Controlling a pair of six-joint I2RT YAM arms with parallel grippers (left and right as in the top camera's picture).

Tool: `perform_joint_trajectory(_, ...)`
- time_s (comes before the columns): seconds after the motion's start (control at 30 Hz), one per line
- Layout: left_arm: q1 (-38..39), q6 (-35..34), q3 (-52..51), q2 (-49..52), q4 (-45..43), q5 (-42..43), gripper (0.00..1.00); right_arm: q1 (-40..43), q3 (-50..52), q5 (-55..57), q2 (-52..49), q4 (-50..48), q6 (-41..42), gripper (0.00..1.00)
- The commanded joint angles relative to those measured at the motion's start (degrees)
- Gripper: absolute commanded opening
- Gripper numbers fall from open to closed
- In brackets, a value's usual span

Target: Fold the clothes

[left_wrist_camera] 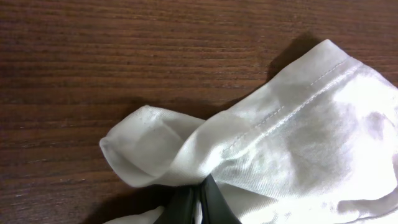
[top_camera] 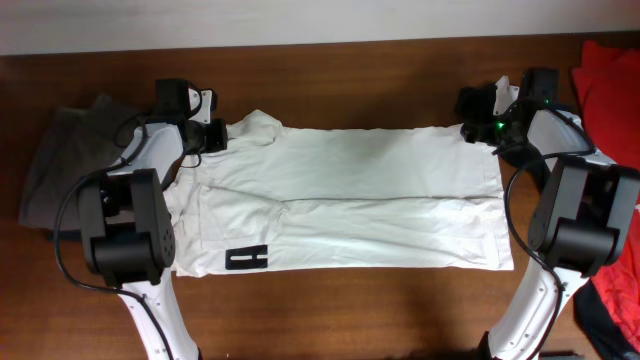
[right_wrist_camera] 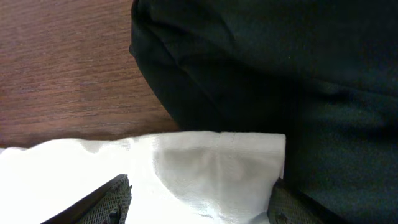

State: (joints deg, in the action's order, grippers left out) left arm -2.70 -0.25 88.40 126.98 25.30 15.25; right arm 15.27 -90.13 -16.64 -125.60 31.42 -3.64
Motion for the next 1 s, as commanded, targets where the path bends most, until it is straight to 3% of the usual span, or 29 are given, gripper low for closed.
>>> perform_joint_trajectory(0.0,-0.07,-0.61,-0.55,-0.15,1.01,0.0,0.05,0.15,-2.34,-0.72,-0.74,-0.17,-0.04,0.73)
perform_joint_trajectory(0.77,-0.07,-0.61,-0.55,-0.15,1.75,0.02,0.05,0.92,-4.92,3.37,-2.19,1.16,1.07,0.72)
perform_joint_trajectory(0.87,-0.07,-0.61,-0.55,-0.15,1.84,0.02,0.05,0.92,-4.92,3.34,-2.69,0.9,1.07,0.65)
perform_joint_trajectory(0.97,-0.07,-0.61,-0.55,-0.15,1.84,0.02,0.05,0.87,-4.92,3.34,-2.78,0.39,1.07,0.5)
